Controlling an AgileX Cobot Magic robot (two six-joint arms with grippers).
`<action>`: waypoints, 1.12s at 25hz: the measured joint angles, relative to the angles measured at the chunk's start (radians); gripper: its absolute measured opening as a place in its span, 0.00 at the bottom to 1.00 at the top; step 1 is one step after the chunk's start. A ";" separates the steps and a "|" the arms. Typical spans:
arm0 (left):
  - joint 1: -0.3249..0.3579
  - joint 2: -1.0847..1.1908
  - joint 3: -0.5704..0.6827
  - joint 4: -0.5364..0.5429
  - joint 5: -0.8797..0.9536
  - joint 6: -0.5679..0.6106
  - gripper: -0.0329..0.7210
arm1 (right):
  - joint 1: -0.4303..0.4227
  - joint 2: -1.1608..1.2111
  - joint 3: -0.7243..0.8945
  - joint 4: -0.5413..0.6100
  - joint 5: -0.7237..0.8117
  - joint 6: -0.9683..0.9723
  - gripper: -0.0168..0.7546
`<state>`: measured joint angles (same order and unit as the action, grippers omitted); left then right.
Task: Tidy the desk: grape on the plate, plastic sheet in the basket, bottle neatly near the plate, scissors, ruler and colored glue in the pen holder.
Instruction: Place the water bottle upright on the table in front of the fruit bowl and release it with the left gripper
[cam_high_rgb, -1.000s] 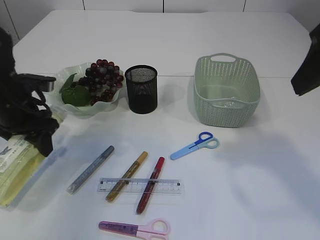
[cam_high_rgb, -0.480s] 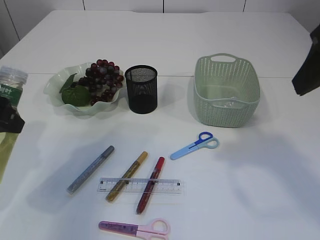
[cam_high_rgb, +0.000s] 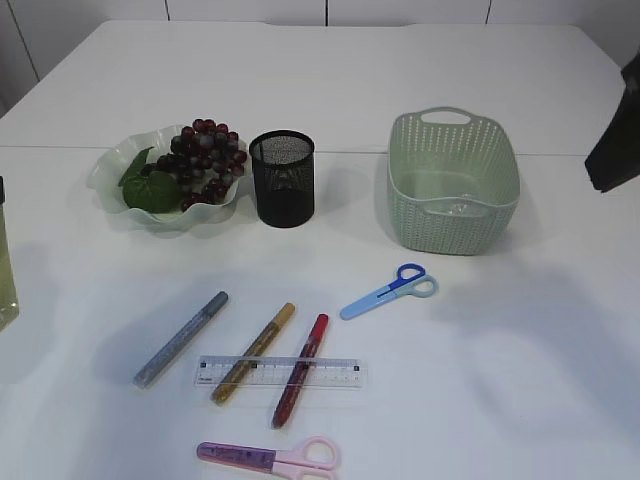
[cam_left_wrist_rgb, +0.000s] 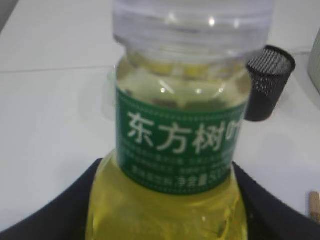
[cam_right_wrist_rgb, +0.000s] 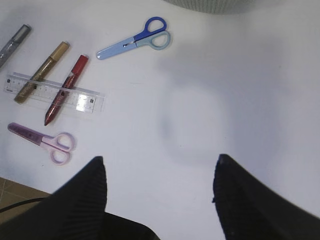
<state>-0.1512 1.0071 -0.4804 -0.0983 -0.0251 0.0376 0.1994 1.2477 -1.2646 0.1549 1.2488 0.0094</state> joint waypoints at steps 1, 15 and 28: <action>0.000 0.000 0.017 -0.002 -0.045 0.000 0.64 | 0.000 0.000 0.000 -0.004 0.000 -0.003 0.70; -0.012 0.332 0.038 -0.041 -0.813 -0.060 0.64 | 0.000 0.000 0.000 -0.040 0.000 -0.023 0.70; -0.056 0.736 -0.053 -0.005 -1.032 -0.113 0.64 | 0.000 0.000 0.000 -0.064 0.000 -0.035 0.70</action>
<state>-0.2074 1.7433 -0.5338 -0.1037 -1.0570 -0.0750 0.1994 1.2477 -1.2646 0.0912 1.2488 -0.0257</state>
